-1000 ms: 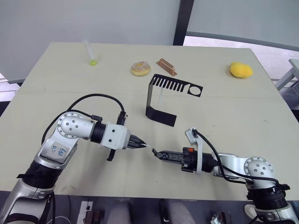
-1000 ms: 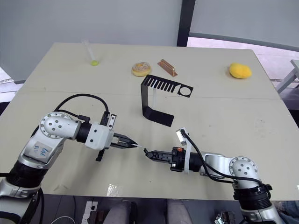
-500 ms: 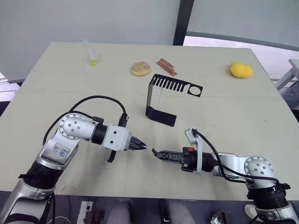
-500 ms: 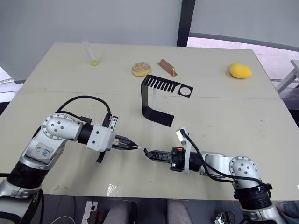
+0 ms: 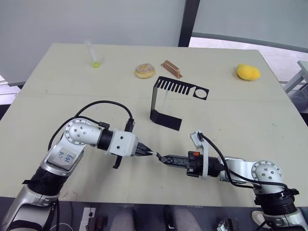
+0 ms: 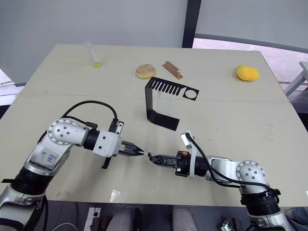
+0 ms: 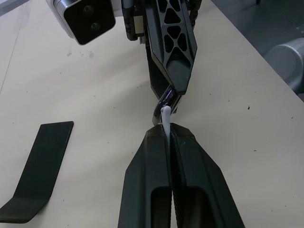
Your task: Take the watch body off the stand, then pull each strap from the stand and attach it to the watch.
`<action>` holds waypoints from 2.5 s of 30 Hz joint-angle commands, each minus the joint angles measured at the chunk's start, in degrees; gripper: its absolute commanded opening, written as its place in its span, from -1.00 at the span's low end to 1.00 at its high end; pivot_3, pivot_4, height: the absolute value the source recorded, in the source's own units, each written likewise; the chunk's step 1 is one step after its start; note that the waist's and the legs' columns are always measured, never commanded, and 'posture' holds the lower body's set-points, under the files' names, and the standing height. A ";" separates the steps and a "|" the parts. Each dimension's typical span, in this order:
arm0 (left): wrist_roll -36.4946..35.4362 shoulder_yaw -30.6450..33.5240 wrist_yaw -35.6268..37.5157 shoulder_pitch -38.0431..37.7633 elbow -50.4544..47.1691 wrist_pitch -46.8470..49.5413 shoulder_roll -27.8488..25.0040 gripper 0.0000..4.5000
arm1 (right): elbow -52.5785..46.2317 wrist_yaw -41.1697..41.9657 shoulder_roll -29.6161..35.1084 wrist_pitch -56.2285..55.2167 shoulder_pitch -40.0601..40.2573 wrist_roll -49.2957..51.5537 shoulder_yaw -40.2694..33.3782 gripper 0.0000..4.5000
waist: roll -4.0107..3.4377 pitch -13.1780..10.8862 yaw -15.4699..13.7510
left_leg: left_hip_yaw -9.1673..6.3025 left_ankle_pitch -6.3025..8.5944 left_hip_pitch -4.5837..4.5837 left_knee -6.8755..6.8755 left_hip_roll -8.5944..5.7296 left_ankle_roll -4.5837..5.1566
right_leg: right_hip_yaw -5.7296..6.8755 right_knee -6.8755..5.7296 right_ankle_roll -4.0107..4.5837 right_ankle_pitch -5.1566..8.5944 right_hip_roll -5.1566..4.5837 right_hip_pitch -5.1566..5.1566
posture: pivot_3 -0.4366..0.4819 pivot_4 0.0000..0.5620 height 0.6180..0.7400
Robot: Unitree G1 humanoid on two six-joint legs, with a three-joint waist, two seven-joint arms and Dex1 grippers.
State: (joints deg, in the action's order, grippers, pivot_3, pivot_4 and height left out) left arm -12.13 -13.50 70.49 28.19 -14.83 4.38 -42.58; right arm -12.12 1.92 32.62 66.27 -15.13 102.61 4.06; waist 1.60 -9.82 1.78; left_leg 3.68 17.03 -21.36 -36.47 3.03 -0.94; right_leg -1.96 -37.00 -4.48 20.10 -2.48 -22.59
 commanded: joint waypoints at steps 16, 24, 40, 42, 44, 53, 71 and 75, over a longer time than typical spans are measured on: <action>1.50 -0.67 -0.64 -0.13 -0.55 -0.39 1.28 -1.00 | -2.79 1.30 0.47 -0.22 -0.18 0.73 0.04 -0.34 | 0.00 0.00 -0.01 | 0.00 0.01 0.00 0.00 0.01 0.01 | 0.00 0.01 0.00 0.00 0.00 0.00 | -0.05 -0.47 1.00; 2.91 -1.99 0.04 1.13 -1.32 -0.43 1.41 -1.00 | -2.90 1.66 0.72 0.23 -0.18 0.54 0.35 -0.34 | 0.00 0.00 -0.01 | 0.00 0.01 -0.01 0.00 0.01 0.01 | 0.00 0.01 0.00 0.00 0.00 0.00 | -0.05 -0.47 1.00; 5.95 -4.78 0.58 4.45 -5.06 4.82 1.79 -1.00 | -2.58 1.66 0.41 0.25 -0.67 0.25 0.97 -0.34 | 0.00 0.00 -0.04 | -0.01 0.01 -0.02 0.00 0.00 0.02 | 0.00 0.03 0.00 0.00 0.00 0.00 | -0.05 -0.47 1.00; 6.17 -5.11 0.65 4.56 -5.33 5.09 1.99 -1.00 | -2.59 1.60 0.39 0.20 -0.62 0.25 0.96 -0.34 | 0.00 0.00 -0.03 | 0.00 0.01 -0.02 0.00 0.00 0.02 | 0.00 0.03 0.00 0.00 0.00 0.00 | -0.05 -0.47 1.00; 6.48 -5.55 0.82 4.63 -5.41 5.08 2.10 -1.00 | -2.63 1.54 0.37 0.15 -0.56 0.27 0.94 -0.34 | 0.00 0.00 -0.01 | 0.00 0.01 -0.02 0.00 0.00 0.02 | 0.00 0.03 0.00 0.00 0.00 0.00 | -0.05 -0.47 1.00; 8.70 -7.34 0.78 5.41 -4.86 5.05 2.69 -1.00 | -2.69 1.59 0.39 0.13 -0.52 0.36 0.91 -0.34 | 0.00 0.00 -0.05 | 0.00 0.01 -0.03 0.00 0.00 0.02 | 0.00 0.03 0.00 0.00 0.00 -0.01 | -0.05 -0.47 1.00; 11.59 -8.73 0.29 5.73 -4.45 5.53 4.41 -1.00 | -2.64 1.63 0.48 0.32 -0.81 0.85 1.26 -0.34 | 0.00 0.00 -0.06 | 0.00 0.01 -0.03 0.00 0.00 0.02 | 0.00 0.04 0.00 0.00 0.00 -0.01 | -0.05 -0.47 1.00; 12.22 -8.79 -0.18 5.86 -4.25 5.48 5.15 -1.00 | -2.80 1.71 0.71 0.41 -0.78 0.97 1.34 -0.34 | 0.00 0.00 -0.05 | 0.00 0.01 -0.03 0.00 0.00 0.02 | 0.00 0.04 0.00 0.00 0.00 -0.01 | -0.05 -0.47 1.00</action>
State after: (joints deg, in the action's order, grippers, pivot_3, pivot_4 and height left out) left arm 0.42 -20.88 71.19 33.21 -17.34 10.29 -38.99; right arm -12.35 2.01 34.24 66.47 -15.09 100.73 4.63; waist 1.60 -9.82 1.73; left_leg 3.68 17.04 -21.39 -36.47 3.03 -0.91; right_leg -1.96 -36.96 -4.48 20.10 -2.48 -22.59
